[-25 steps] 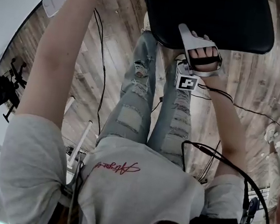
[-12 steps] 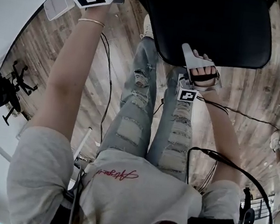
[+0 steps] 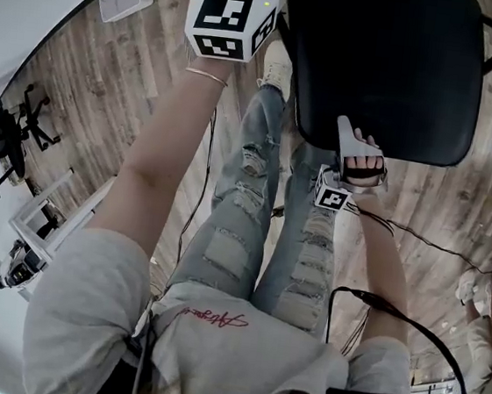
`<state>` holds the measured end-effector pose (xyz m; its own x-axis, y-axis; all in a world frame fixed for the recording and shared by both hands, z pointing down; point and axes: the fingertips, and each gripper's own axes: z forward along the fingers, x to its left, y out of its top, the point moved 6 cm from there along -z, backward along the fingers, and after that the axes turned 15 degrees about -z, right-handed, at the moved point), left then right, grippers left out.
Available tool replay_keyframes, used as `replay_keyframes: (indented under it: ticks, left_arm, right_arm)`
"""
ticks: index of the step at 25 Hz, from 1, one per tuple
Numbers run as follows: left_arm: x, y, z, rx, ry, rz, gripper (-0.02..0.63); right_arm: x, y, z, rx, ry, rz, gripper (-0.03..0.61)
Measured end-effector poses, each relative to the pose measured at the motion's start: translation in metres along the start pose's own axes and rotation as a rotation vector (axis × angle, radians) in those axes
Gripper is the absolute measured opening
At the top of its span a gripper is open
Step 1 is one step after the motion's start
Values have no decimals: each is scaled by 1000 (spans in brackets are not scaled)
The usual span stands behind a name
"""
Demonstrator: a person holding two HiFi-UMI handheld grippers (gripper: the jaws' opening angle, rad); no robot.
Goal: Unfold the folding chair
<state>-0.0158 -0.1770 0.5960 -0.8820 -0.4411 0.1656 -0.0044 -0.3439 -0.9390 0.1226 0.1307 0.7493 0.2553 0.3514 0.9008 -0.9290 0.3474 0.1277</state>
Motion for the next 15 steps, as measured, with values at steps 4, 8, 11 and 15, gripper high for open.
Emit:
replay_keyframes:
  ticks: [4, 8, 11, 15]
  left_arm:
    - [11, -7, -10, -93, -26, -79, 73]
    - [21, -8, -32, -174, -63, -190, 255]
    - [19, -6, -66, -181, -23, -131, 259]
    - [10, -18, -142, -87, 94, -98, 163]
  right_arm:
    - [-3, 4, 2, -6, -7, 39, 321]
    - [2, -8, -22, 11, 15, 104, 321]
    - [7, -37, -51, 132, 68, 227, 321]
    - [-26, -76, -79, 402, 165, 563, 319]
